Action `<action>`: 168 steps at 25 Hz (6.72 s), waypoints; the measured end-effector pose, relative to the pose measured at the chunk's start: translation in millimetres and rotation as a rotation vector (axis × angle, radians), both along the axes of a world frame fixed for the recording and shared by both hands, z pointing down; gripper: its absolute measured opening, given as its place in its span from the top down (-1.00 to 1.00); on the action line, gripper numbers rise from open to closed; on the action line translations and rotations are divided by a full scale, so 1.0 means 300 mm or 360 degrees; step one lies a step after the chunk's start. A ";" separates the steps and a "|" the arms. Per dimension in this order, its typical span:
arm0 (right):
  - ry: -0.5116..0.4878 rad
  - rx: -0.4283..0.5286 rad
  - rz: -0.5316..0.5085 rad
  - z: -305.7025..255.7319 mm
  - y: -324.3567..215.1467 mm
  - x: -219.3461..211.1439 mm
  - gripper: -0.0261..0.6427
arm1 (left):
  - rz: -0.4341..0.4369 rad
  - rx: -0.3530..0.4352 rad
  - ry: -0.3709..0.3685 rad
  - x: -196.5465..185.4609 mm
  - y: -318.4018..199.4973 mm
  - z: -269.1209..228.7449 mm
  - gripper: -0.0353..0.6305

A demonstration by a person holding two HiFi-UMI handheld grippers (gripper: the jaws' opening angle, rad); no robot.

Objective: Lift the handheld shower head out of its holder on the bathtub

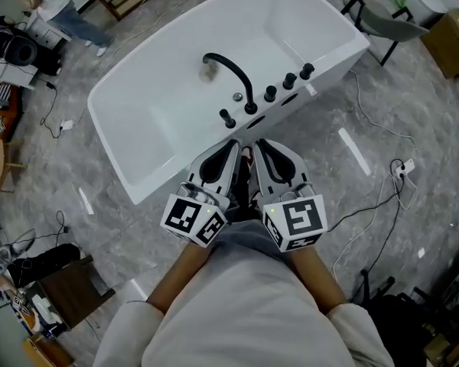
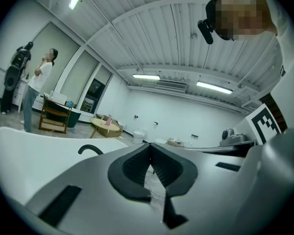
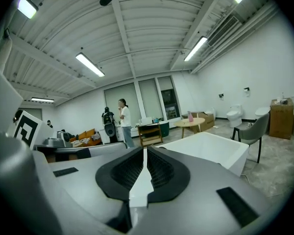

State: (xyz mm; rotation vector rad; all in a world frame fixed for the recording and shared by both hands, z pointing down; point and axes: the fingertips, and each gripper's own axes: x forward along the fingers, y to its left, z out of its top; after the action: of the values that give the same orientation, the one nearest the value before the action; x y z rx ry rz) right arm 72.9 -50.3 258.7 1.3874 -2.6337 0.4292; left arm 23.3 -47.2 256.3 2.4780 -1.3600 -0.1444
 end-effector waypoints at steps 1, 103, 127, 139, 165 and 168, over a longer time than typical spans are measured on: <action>0.0003 -0.0019 0.0002 0.011 -0.007 0.003 0.86 | -0.0006 -0.0008 0.0015 -0.002 -0.007 0.007 0.88; 0.0160 -0.0881 -0.0174 0.705 -0.245 -0.157 0.87 | -0.0264 -0.0998 -0.0604 -0.144 -0.494 1.455 0.43; 0.0145 -0.0831 -0.0149 0.686 -0.266 -0.161 0.87 | -0.0198 -0.0944 -0.0713 -0.142 -0.482 1.434 0.47; 0.0113 -0.0794 -0.0151 0.652 -0.277 -0.171 0.87 | -0.0189 -0.0905 -0.0728 -0.140 -0.473 1.380 0.47; 0.0012 -0.0634 -0.0203 0.493 -0.335 -0.172 0.87 | -0.0161 -0.0826 -0.0660 -0.169 -0.471 1.146 0.48; 0.0011 -0.0620 -0.0256 0.474 -0.347 -0.159 0.87 | -0.0180 -0.0822 -0.0653 -0.181 -0.467 1.127 0.48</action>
State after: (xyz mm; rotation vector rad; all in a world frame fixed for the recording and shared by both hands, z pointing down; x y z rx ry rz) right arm 25.2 -154.4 400.8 1.0456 -2.4548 0.8566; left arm -31.1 -187.4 594.3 2.0549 -1.4580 0.6432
